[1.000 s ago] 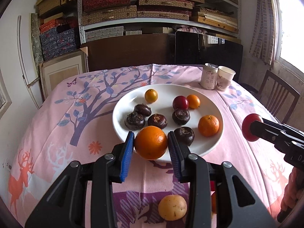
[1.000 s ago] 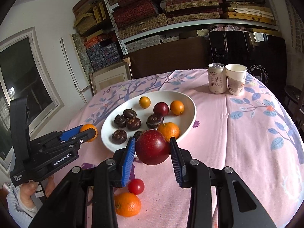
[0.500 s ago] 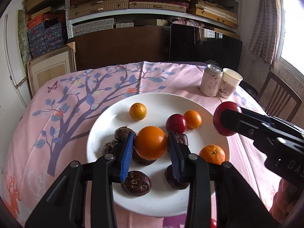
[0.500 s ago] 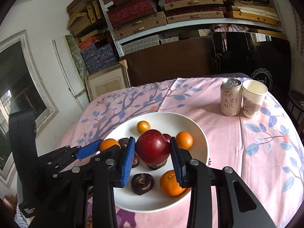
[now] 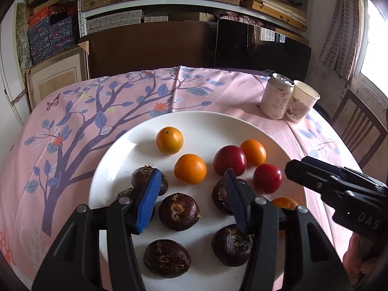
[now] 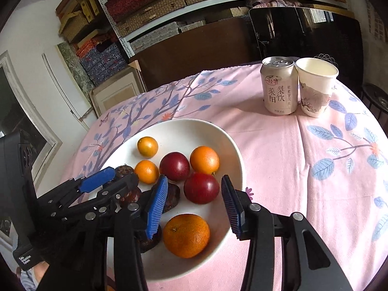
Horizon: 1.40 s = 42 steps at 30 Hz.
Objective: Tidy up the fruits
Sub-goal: 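Move both tools back toward the yellow fruit and small red plum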
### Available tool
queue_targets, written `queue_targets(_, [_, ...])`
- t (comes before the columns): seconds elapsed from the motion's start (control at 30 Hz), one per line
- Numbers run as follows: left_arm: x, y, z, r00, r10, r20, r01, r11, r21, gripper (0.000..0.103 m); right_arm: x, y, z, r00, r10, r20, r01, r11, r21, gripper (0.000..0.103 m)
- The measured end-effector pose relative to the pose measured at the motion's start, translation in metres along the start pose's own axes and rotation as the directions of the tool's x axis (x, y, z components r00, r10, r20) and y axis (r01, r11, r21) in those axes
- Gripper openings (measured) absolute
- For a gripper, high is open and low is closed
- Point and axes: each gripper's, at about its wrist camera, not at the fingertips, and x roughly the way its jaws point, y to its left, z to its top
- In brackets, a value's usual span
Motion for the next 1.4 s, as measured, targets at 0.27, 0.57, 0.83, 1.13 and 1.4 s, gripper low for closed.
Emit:
queue_targets(0.27, [-0.048,0.025,-0.007,0.997,0.044,0.070,-0.037,0.995,-0.093,0.073,-0.043,0.023,-0.015,0.997,-0.003,0.080,0.009,0.997,-0.078,0.062])
queue_targets(0.57, [-0.099,0.028,-0.096,0.994,0.095,0.059,-0.088,0.991,-0.103,0.090,-0.073,0.023,-0.093,0.998,-0.036,0.055,0.044,0.986,-0.159,0.070])
queue_targets(0.83, [-0.126,-0.008,-0.155,0.993,0.104,0.059,-0.107,0.993,0.045,0.098,-0.107,-0.006,-0.106,0.992,-0.014,0.128,0.019,0.999,-0.040,0.080])
queue_targets(1.13, [-0.109,0.005,-0.159,0.995,0.098,-0.033,-0.099,0.995,-0.026,0.098,-0.103,-0.020,-0.108,0.996,0.012,0.086,-0.016,0.999,0.048,0.080])
queue_targets(1.4, [-0.099,0.011,-0.160,0.994,0.085,-0.069,-0.089,0.995,-0.052,0.098,-0.102,-0.019,-0.108,0.997,0.012,0.081,-0.016,0.999,0.045,0.080])
